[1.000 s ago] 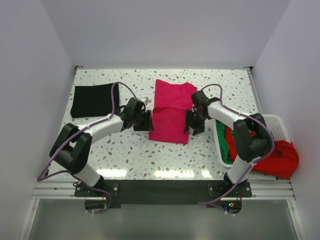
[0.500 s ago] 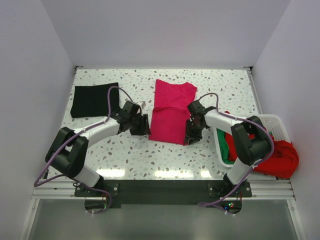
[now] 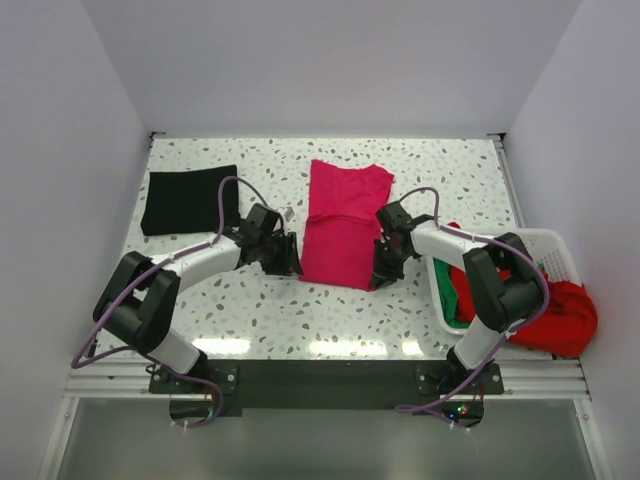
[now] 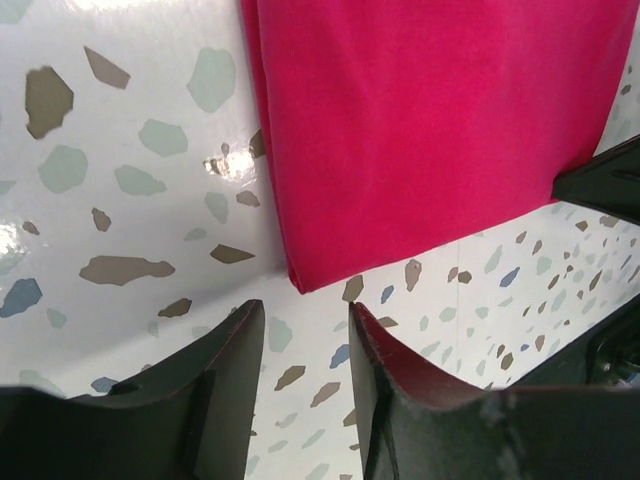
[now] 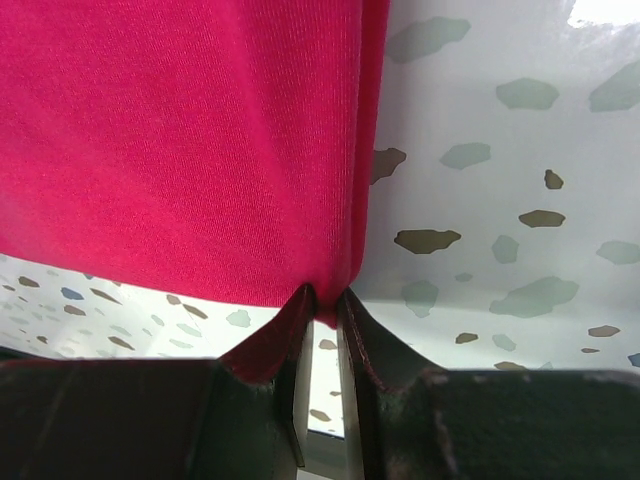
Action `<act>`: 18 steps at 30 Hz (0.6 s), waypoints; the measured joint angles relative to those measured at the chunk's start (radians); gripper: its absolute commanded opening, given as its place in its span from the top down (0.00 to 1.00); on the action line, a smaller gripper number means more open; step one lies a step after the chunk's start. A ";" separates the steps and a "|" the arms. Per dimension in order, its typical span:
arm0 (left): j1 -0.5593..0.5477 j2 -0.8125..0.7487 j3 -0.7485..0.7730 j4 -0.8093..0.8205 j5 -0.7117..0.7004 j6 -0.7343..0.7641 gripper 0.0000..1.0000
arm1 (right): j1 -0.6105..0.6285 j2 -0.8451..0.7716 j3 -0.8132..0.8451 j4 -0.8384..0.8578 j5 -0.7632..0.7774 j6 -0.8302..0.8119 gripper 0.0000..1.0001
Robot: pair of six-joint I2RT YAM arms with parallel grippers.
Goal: Fold and stack the t-shirts
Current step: Fold the tshirt
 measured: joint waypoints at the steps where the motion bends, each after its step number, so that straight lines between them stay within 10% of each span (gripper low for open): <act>1: 0.000 0.004 -0.004 0.002 0.008 0.000 0.60 | 0.000 0.000 0.000 0.000 0.000 0.000 0.82; 18: -0.006 0.065 -0.031 0.027 0.050 -0.020 0.64 | 0.000 0.000 0.000 0.000 -0.003 -0.003 0.82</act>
